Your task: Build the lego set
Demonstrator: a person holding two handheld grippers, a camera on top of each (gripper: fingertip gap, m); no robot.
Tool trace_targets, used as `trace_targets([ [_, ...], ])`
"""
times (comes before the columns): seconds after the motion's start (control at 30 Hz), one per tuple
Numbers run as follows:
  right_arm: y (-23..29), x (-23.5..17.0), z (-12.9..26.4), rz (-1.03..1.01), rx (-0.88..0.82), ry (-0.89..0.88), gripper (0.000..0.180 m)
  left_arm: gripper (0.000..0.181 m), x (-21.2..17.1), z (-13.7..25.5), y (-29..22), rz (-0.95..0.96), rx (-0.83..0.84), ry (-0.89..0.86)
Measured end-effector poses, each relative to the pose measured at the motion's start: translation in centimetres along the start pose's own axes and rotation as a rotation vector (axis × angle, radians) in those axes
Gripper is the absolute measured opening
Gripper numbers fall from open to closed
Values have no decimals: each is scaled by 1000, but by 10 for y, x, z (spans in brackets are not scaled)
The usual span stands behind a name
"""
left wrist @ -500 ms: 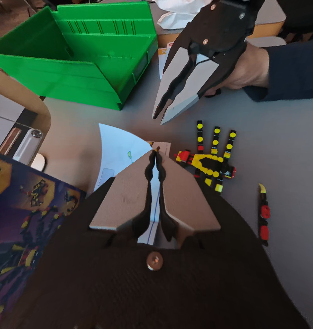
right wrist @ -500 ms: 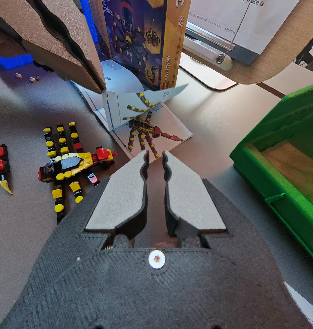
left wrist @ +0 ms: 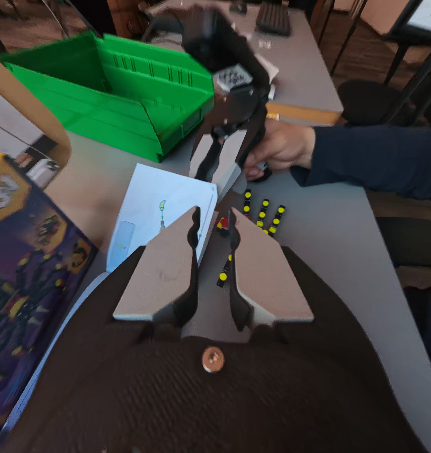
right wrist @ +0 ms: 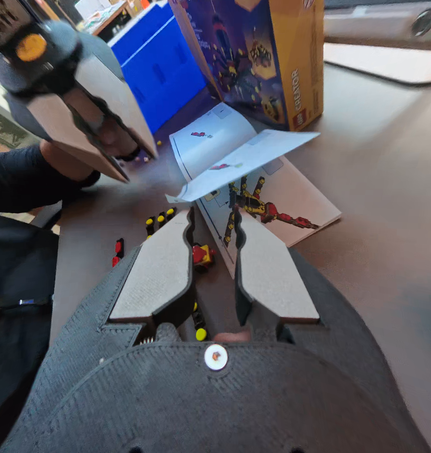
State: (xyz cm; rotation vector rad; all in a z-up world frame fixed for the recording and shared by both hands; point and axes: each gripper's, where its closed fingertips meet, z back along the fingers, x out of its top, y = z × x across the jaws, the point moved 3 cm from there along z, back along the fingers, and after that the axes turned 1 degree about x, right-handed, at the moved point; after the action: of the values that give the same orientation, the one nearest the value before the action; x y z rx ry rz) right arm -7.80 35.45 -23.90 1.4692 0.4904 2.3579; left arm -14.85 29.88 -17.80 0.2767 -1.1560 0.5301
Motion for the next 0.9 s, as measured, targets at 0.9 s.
trace_targets([
  [0.9,-7,-1,-6,242,-214,89,28,43,-58,75,-65,116,-104,17],
])
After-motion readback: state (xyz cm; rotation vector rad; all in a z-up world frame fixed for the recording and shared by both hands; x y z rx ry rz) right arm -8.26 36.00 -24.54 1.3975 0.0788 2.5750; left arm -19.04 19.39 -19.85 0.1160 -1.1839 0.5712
